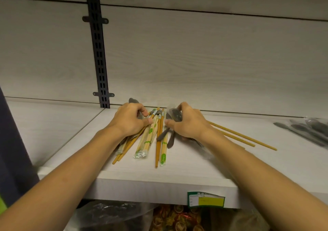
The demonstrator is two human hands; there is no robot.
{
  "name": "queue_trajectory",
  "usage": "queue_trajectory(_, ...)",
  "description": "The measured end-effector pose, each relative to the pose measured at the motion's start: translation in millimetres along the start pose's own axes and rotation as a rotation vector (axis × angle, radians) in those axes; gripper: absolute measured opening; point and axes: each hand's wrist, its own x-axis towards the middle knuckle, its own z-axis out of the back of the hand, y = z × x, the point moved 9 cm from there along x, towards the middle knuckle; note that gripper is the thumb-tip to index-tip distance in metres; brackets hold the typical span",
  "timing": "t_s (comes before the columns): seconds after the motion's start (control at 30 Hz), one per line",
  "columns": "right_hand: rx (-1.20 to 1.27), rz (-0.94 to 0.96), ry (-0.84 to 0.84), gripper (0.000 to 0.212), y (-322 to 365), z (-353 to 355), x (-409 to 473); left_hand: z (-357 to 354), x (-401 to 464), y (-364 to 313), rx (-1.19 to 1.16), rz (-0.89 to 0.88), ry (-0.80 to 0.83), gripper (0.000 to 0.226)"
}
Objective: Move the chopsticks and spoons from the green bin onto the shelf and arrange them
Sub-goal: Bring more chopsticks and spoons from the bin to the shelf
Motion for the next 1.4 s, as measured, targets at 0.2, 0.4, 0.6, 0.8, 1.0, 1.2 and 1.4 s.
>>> queue_trajectory(0.2, -0.054, -0.049, 0.085, 0.062, 0, -4, 2, 1, 0, 2, -0.031, 0.019, -0.008, 0.013)
queue_trajectory(0.4, -0.028, -0.129, 0.154, 0.06, -8, -8, 6, -2, 1, 3, 0.029, -0.019, -0.009, 0.016)
queue_trajectory(0.6, 0.111, -0.163, 0.231, 0.061, -10, -13, 2, -7, 4, 7, 0.048, 0.027, 0.039, 0.013)
queue_trajectory(0.8, 0.415, -0.174, 0.205, 0.056, -7, -4, -2, -10, 3, 4, 0.103, 0.087, 0.061, 0.028)
queue_trajectory(1.0, 0.911, -0.26, 0.291, 0.052, -3, -14, -3, -7, 1, 4, 0.089, 0.1, 0.046, 0.032)
queue_trajectory(1.2, 1.0, -0.216, 0.285, 0.058, 0, -10, 1, 24, -12, -8, -0.102, 0.067, -0.171, 0.03)
queue_trajectory(1.4, 0.972, -0.173, 0.215, 0.051, 0, -6, 2, 24, -9, -6, -0.22, 0.141, -0.141, 0.018)
